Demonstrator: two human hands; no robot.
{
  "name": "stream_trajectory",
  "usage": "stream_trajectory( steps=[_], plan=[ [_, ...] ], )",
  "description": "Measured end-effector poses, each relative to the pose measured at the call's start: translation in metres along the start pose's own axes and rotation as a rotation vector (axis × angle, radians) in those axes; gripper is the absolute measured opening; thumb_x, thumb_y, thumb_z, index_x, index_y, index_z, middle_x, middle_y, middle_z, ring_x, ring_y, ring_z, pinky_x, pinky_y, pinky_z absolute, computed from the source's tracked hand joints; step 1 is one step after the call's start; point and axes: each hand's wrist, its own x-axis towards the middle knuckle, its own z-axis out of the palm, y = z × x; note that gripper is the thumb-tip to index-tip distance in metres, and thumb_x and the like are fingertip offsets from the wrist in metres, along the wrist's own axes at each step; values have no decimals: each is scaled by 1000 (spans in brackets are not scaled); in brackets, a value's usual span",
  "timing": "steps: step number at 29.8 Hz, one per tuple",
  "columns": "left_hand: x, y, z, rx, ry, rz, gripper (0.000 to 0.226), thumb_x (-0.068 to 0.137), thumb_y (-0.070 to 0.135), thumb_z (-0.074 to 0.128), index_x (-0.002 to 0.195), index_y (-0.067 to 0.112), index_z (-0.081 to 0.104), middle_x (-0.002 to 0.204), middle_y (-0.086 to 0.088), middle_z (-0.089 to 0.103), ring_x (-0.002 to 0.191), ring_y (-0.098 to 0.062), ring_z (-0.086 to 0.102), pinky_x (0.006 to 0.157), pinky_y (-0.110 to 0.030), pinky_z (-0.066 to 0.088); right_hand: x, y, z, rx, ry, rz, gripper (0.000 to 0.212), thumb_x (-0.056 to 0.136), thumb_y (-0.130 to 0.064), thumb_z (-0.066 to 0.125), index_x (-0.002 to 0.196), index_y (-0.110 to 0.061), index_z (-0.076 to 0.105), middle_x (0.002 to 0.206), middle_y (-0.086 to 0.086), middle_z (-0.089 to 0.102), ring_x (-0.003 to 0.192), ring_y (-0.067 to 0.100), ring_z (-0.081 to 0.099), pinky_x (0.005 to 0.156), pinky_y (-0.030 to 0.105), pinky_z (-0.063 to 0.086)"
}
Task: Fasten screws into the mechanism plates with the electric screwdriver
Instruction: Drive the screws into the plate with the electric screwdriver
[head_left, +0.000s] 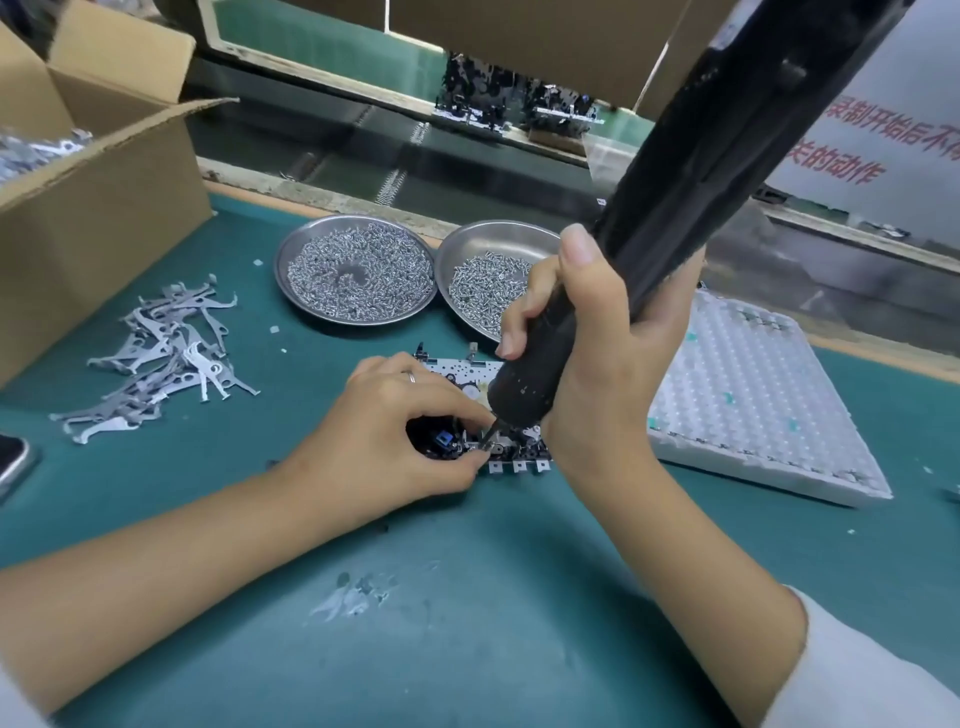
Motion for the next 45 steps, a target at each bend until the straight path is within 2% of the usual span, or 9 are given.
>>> stream_trajectory(
  steps=[4,8,17,21,30,37,42,45],
  plan=[
    [0,-2,1,-5,15,19,25,60,28,76,80,38,67,75,31,61,80,-2,50,85,-37,41,1,1,2,9,-2,-16,23,81,-18,57,91,-17,37,52,-3,48,35,20,43,43,23,38],
    [0,-4,2,16,22,17,21,60,27,76,80,23,76,79,31,59,79,-3,49,86,-38,41,-1,2,4,7,-1,-24,21,81,-17,57,92,-19,38,53,-1,47,35,20,42,42,23,38],
    [1,-3,1,6,-18,5,22,62,28,74,81,18,77,80,19,66,81,-10,54,89,-42,42,-4,4,5,7,-29,-9,23,82,-16,56,94,-16,36,53,1,45,36,19,42,42,23,37],
    [1,-2,-2,5,-27,2,21,62,28,74,79,16,77,77,23,62,82,-14,56,90,-43,43,-5,4,8,-2,-73,-1,25,83,-16,56,95,-16,35,55,8,42,37,19,42,40,25,37],
    [2,-1,-3,18,-30,17,19,62,27,74,78,16,76,75,26,58,79,-12,54,88,-44,43,-5,3,9,9,-75,28,27,80,-18,57,94,-15,34,57,2,44,36,17,42,41,22,38],
    [1,-1,-1,19,-21,24,17,62,26,73,76,17,76,73,27,57,79,0,50,87,-40,42,-4,4,8,-9,-93,62,44,78,-23,59,100,9,38,52,4,43,35,21,42,41,22,37],
    [1,-2,-2,39,-10,36,18,62,24,74,78,17,77,76,21,63,78,-6,54,86,-42,44,-2,4,7,6,-79,47,41,78,-22,58,103,0,34,51,5,42,34,19,42,41,19,36],
    [2,-2,-2,48,-7,46,16,62,24,74,76,16,76,73,28,57,75,-2,50,84,-39,44,-1,6,8,21,-99,38,37,79,-19,57,101,0,35,52,6,42,34,19,42,41,20,36]
  ],
)
